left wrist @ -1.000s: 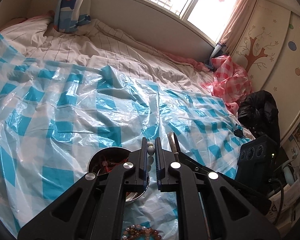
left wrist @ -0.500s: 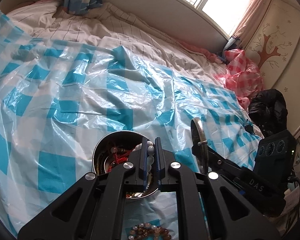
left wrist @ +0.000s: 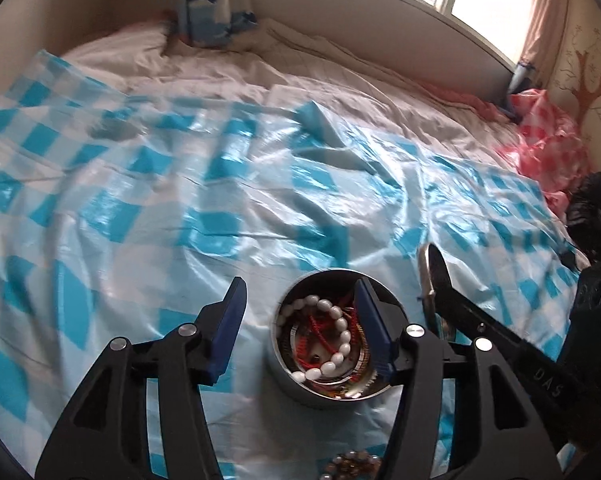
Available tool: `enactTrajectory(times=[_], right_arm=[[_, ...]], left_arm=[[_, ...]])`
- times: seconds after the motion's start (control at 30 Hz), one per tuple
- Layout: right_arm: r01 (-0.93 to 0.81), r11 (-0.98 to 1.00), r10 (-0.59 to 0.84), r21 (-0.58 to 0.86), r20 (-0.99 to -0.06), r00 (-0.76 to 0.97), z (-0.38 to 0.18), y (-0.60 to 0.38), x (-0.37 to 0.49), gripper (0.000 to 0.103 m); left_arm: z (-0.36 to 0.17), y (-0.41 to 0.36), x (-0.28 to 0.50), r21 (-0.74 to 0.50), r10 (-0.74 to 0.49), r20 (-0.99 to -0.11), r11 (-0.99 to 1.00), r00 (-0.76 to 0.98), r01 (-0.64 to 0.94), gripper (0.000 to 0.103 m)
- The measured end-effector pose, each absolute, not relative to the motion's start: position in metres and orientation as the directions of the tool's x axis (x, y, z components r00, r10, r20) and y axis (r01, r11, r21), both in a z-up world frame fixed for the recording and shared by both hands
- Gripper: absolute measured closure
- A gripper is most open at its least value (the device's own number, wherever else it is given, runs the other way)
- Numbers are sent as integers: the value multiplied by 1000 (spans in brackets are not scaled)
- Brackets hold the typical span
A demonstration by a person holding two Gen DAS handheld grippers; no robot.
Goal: Organize jewelry
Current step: 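Carry the white bead bracelet and silver bangle over the tin with both grippers, then open both grippers over the tin to drop the bracelet and bangle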
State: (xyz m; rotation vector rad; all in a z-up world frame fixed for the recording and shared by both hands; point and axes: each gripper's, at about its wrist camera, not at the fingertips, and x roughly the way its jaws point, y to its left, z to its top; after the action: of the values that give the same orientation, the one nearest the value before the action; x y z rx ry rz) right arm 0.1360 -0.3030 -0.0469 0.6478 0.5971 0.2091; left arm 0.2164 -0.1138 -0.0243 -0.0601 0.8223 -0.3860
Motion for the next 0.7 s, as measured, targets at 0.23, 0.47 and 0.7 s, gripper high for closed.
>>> enactTrajectory(times=[0.23,0.47,0.7], right_arm=[[-12,836,341,548,-503,794,-47,-287,146,98],[-23,877,318,479,-544,777,-49,-271,153,98],[-14,900,291,436,-577,763,-53,-265,157,98]], left_arm=[[-21,-99,219,-157,-269,-697,962,664,225,41],[-21,-88,221,-171,-240,-696,971,677,168,38],[-22,-90,220,-141,-225,-695,974,683,177,33]])
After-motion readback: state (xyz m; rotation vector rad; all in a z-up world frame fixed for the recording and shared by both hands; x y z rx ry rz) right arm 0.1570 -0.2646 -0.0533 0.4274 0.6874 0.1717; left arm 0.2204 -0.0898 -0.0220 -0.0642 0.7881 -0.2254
